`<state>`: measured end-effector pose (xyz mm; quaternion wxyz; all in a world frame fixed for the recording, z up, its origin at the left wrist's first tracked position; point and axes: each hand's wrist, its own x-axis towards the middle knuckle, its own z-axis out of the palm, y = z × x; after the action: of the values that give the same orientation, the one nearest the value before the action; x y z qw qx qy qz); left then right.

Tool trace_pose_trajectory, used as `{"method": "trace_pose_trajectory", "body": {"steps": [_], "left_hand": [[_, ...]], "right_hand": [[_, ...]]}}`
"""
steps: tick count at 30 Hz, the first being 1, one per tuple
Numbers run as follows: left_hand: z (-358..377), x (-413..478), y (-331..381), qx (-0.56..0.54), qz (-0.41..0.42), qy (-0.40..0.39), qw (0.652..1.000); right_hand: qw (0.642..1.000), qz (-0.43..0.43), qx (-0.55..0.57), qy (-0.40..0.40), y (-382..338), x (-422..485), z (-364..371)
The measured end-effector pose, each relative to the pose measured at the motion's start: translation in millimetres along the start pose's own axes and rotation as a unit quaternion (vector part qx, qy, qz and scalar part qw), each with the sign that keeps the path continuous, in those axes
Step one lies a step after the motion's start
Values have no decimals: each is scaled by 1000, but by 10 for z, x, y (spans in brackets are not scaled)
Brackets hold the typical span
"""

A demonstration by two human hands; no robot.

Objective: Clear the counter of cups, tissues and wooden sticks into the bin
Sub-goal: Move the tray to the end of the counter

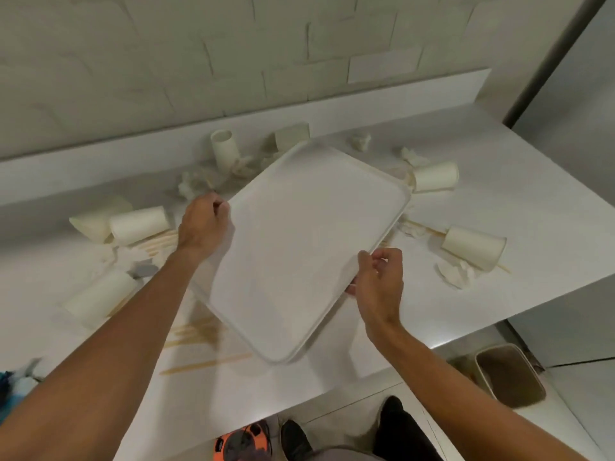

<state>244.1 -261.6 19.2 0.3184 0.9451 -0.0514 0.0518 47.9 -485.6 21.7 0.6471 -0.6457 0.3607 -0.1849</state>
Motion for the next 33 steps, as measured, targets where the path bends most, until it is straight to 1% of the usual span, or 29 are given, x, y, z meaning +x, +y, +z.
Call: {"method": "trace_pose_trajectory", "body": {"steps": [2,5,8,11,14,18,21,23,26,30,33], "left_hand": [[12,-12,84,-45,-20,-8,999],[51,-32,305,-89,-28,-20,995],[136,-33,577,-134,-34,-26,990],[311,-22,912,-195,-33,-4,980],[527,-46,1366,-226,-42,22,973],[887,-56,1881,-243,-73,65,965],[1233,-108,2358,-247,-93,98,960],[1466,-149,2697,-241,-99,112,959],[1779,-130,3183,-236,-93,130,958],[2233,-74,3779,-202,-76,98,972],[2586,-34,4058,-167,-52,49,983]], "right_hand": [[999,-39,-3,11,-66,159,-21],[995,-90,-3,31,-221,442,-114],[994,-108,11,27,-424,794,-239],[994,-111,2,13,-572,1238,-390],[991,-131,-12,-38,-711,1722,-671],[977,-158,-89,-114,-872,2436,-1140],[967,-157,-144,-139,-969,2987,-1487],[960,-169,-180,-133,-1003,3340,-1726],[954,-186,-217,-92,-1068,3863,-2059],[947,-190,-253,-55,-1163,4426,-2440],[944,-161,-286,-20,-1098,4821,-2692]]}}
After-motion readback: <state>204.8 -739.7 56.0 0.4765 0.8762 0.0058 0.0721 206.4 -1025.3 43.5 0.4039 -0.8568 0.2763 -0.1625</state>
